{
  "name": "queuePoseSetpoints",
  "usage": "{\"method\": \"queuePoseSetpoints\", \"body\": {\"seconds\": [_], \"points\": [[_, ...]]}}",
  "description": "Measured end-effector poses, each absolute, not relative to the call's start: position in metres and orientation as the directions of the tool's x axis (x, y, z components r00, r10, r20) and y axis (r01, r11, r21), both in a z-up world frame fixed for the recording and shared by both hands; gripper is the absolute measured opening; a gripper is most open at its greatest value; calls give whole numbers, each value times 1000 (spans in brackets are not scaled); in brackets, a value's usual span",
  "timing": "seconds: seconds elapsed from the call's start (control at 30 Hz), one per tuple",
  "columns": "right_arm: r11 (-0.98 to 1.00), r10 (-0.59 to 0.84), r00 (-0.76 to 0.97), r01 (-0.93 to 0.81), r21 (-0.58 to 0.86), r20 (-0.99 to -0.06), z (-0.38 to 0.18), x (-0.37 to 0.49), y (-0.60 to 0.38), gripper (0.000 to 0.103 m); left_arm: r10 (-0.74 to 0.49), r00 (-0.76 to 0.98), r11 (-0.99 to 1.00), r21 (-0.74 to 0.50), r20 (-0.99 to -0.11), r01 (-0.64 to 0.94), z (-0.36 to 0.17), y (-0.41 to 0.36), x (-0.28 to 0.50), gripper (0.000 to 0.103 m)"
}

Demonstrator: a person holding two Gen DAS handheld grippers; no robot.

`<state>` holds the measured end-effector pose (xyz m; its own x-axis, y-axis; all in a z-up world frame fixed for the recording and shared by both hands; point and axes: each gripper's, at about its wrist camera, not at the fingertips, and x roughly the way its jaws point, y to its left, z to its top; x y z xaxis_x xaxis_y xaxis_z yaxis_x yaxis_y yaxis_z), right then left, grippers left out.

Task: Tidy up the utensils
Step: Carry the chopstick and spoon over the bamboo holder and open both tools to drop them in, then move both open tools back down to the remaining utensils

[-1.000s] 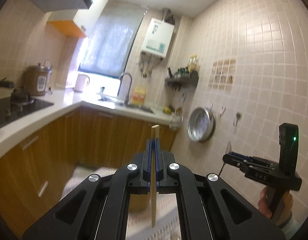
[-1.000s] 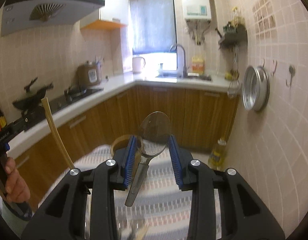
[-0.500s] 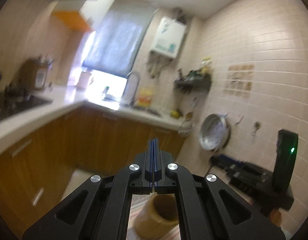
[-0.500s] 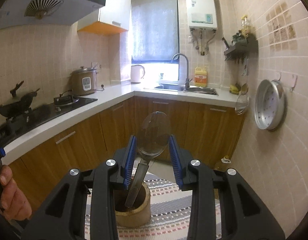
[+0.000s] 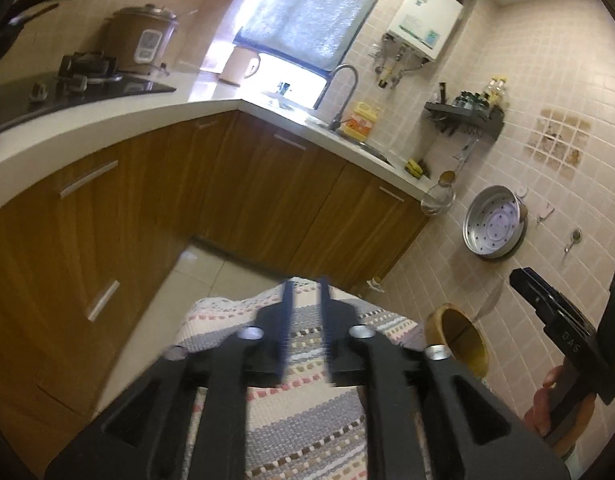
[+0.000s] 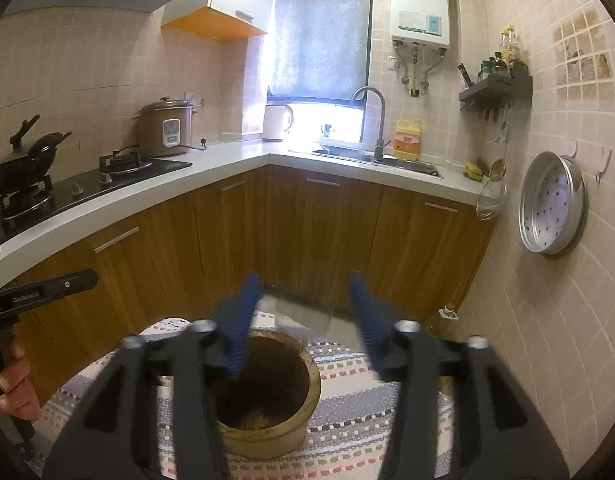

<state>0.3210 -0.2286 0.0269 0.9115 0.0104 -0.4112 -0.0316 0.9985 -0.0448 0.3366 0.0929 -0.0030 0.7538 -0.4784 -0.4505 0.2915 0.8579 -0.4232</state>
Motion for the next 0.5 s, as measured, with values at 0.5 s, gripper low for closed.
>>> {"method": "queuePoseSetpoints", "body": {"seconds": [0.5], "points": [[1000, 22, 914, -16, 17, -405, 53, 243, -258, 61, -511, 771, 849, -365, -380, 383, 47, 72, 252, 41]]}}
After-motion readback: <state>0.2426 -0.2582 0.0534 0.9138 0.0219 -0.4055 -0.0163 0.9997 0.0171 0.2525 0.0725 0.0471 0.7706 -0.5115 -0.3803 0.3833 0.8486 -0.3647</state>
